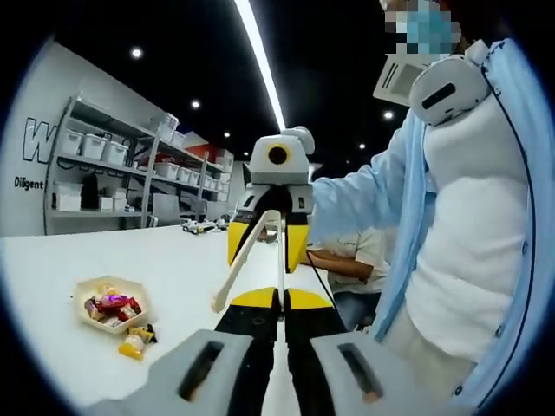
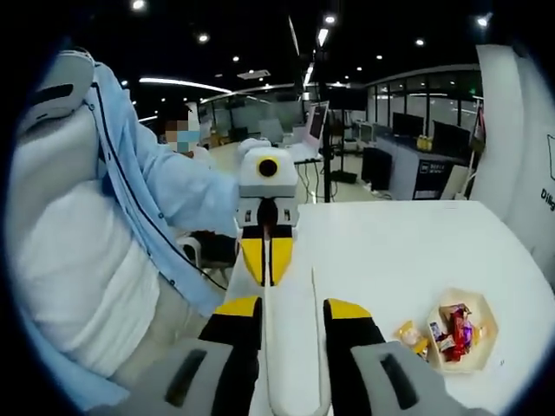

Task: Place the target food into the container with the food tongs after gripping and lifting it, then release it inside without dropping or visibly crushing the food.

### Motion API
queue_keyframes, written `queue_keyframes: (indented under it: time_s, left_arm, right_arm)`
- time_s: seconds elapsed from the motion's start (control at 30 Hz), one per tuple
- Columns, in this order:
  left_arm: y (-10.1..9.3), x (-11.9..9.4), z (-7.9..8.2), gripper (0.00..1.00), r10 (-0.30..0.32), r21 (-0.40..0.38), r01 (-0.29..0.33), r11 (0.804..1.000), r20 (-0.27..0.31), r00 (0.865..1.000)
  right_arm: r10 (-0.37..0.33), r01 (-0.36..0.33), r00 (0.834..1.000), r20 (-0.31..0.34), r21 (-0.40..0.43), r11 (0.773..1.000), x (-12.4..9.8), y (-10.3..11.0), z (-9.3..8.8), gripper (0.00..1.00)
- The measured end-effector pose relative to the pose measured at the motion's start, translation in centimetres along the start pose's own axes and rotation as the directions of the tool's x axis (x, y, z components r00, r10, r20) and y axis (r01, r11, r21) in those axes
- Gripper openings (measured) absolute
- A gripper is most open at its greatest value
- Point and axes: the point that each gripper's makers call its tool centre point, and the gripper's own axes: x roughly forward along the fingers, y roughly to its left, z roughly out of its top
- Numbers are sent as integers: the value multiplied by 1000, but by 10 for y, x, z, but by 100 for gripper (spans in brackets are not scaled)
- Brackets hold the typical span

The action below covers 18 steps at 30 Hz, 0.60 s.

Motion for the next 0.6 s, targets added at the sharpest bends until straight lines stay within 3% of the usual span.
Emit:
queue_keyframes:
  time_s: [0.6]
  left_arm:
    - [-3, 3, 3, 0, -7, -17, 8, 1000, 40, 999]
  right_arm:
    - [17, -18, 999, 37, 30, 999, 0, 3, 7, 19]
